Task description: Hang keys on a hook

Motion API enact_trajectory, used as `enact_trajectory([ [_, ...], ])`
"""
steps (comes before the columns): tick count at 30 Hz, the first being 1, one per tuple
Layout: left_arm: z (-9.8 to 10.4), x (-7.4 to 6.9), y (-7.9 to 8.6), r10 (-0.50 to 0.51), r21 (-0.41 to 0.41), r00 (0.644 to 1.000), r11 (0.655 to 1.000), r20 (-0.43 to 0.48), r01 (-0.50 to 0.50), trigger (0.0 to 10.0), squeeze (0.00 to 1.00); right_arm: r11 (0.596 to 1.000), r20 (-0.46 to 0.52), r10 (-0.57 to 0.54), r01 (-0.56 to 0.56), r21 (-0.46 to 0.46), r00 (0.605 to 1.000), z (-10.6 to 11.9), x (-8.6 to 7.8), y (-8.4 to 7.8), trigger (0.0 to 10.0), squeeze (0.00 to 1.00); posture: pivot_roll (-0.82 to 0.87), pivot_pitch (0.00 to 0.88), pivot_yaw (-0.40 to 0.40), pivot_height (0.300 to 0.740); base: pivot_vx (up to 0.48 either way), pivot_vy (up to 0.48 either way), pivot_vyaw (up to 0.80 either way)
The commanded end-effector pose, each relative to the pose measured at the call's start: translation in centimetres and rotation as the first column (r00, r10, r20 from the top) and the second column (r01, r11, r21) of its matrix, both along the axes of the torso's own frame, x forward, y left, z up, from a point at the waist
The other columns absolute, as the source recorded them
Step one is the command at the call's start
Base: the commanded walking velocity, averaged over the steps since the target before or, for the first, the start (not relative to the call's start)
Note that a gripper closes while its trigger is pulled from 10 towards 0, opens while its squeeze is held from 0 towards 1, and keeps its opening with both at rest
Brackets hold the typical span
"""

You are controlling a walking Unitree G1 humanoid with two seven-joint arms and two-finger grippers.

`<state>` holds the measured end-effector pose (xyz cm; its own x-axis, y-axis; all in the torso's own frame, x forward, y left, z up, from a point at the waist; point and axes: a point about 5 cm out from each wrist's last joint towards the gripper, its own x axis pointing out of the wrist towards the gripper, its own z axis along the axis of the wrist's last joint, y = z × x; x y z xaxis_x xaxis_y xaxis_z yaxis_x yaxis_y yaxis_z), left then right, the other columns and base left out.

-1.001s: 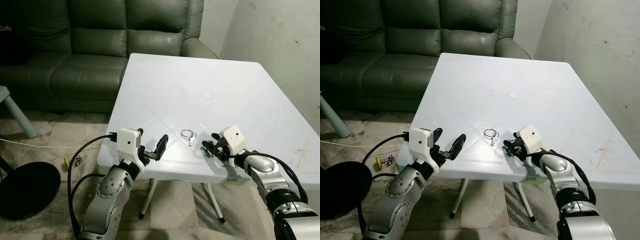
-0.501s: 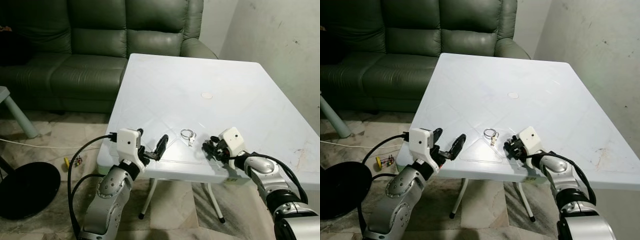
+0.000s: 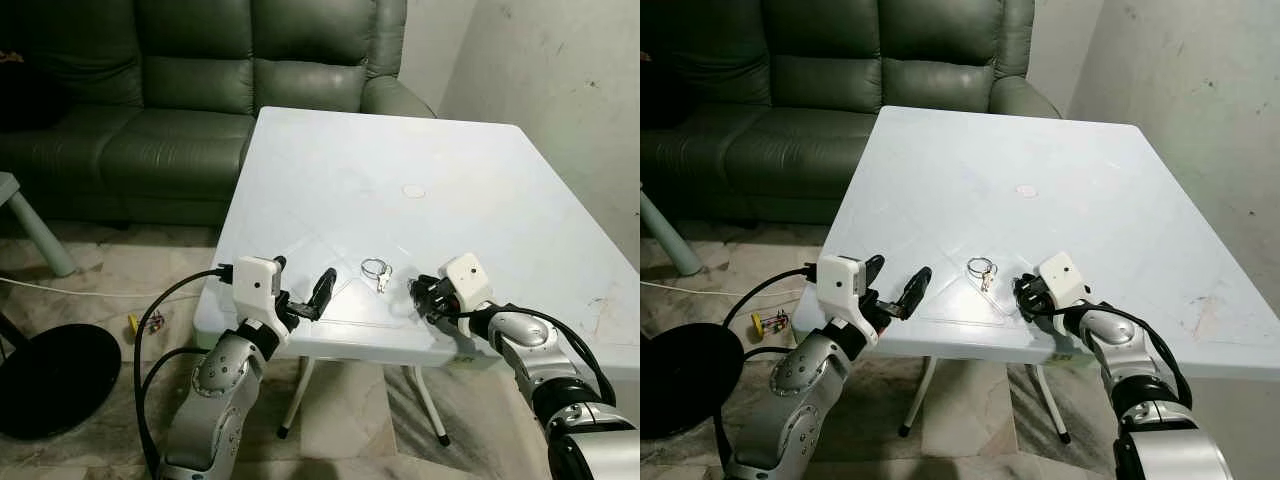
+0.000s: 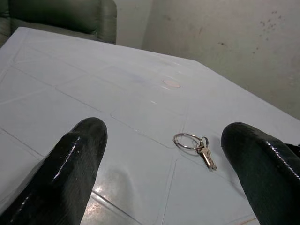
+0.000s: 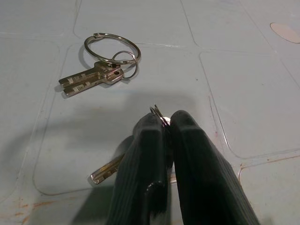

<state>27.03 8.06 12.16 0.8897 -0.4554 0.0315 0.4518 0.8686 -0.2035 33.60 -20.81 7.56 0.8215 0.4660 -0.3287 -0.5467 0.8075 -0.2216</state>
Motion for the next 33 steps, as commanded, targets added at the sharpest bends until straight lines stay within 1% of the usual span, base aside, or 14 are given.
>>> enact_trajectory([
  [1,0.33,-0.13,-0.21,0.000,-0.002,1.000,1.000,0.006,0.000,10.0,0.00,1.000,0.016,-0.010,0.011,-0.012,1.000,0.63,0.42,-0.27,8.9,0.00,0.01,0.031,-0.082,0.740,0.000,0.000,0.00],
  [2,0.33,-0.13,-0.21,0.000,-0.002,1.000,1.000,0.006,0.000,10.0,0.00,1.000,0.016,-0.010,0.011,-0.012,1.000,0.63,0.42,-0.27,8.9,0.00,0.01,0.031,-0.082,0.740,0.000,0.000,0.00],
  [3,0.35,-0.16,-0.21,0.001,-0.003,1.000,1.000,0.006,-0.001,10.0,0.00,1.000,0.016,-0.009,0.010,-0.018,1.000,0.65,0.46,-0.25,10.0,0.00,0.01,0.032,-0.083,0.740,0.000,0.000,0.00],
  [7,0.35,-0.17,-0.20,0.002,-0.003,1.000,1.000,0.006,-0.002,10.0,0.00,0.999,0.007,-0.015,0.015,-0.031,1.000,0.58,0.50,-0.27,10.0,0.00,0.01,0.032,-0.083,0.740,0.000,0.000,0.00],
  [8,0.34,-0.18,-0.19,0.003,-0.003,1.000,1.000,0.006,-0.003,10.0,0.00,1.000,-0.005,-0.019,0.019,-0.011,1.000,0.53,0.50,-0.26,10.0,0.00,0.01,0.032,-0.083,0.740,0.000,0.000,0.00],
  [9,0.35,-0.17,-0.18,0.003,-0.002,1.000,1.000,0.006,-0.003,10.0,0.00,1.000,-0.008,-0.021,0.021,0.000,1.000,0.55,0.52,-0.26,10.0,1.00,0.01,0.032,-0.083,0.740,0.000,0.000,0.00],
  [14,0.36,-0.15,-0.17,0.003,-0.002,1.000,1.000,0.006,-0.003,10.0,0.00,1.000,-0.003,-0.031,0.031,0.007,1.000,0.67,0.62,-0.27,10.0,1.00,0.01,0.031,-0.082,0.740,0.000,0.000,0.00],
  [15,0.35,-0.15,-0.19,0.001,-0.002,1.000,1.000,0.006,-0.001,10.0,0.00,1.000,0.006,-0.030,0.030,0.005,1.000,0.76,0.67,-0.23,10.0,0.54,0.01,0.031,-0.082,0.740,0.000,0.000,0.00],
  [16,0.35,-0.14,-0.19,0.001,-0.002,1.000,1.000,0.006,0.000,10.0,0.00,1.000,0.008,-0.028,0.028,0.005,1.000,0.79,0.69,-0.18,10.0,0.00,0.01,0.026,-0.082,0.740,0.000,0.000,0.00],
  [28,0.45,0.01,-0.29,-0.004,-0.001,1.000,1.000,0.012,0.004,10.0,0.00,0.999,0.002,-0.037,0.037,0.021,0.999,0.79,0.90,0.33,10.0,0.00,0.01,0.011,-0.080,0.740,0.000,0.000,0.00],
  [29,0.45,0.01,-0.29,-0.004,0.000,1.000,1.000,0.012,0.004,10.0,0.00,0.999,0.000,-0.040,0.040,0.021,0.999,0.77,0.92,0.35,9.7,0.00,0.01,0.011,-0.080,0.740,0.000,0.000,0.00],
  [30,0.46,0.01,-0.29,-0.005,0.000,1.000,1.000,0.013,0.005,10.0,0.00,0.999,-0.001,-0.042,0.042,0.021,0.999,0.75,0.93,0.38,8.5,0.00,0.01,0.009,-0.080,0.740,0.000,0.000,0.00],
  [32,0.48,0.04,-0.29,-0.005,0.000,1.000,1.000,0.014,0.005,10.0,0.00,0.999,-0.005,-0.045,0.045,0.018,0.999,0.73,0.97,0.40,8.4,0.00,0.02,0.008,-0.081,0.740,0.000,0.000,0.00],
  [33,0.49,0.04,-0.30,-0.005,0.000,1.000,1.000,0.014,0.005,10.0,0.00,0.999,-0.005,-0.047,0.047,0.017,0.999,0.73,0.97,0.40,5.5,0.00,0.02,0.008,-0.081,0.740,0.000,0.000,0.00],
])
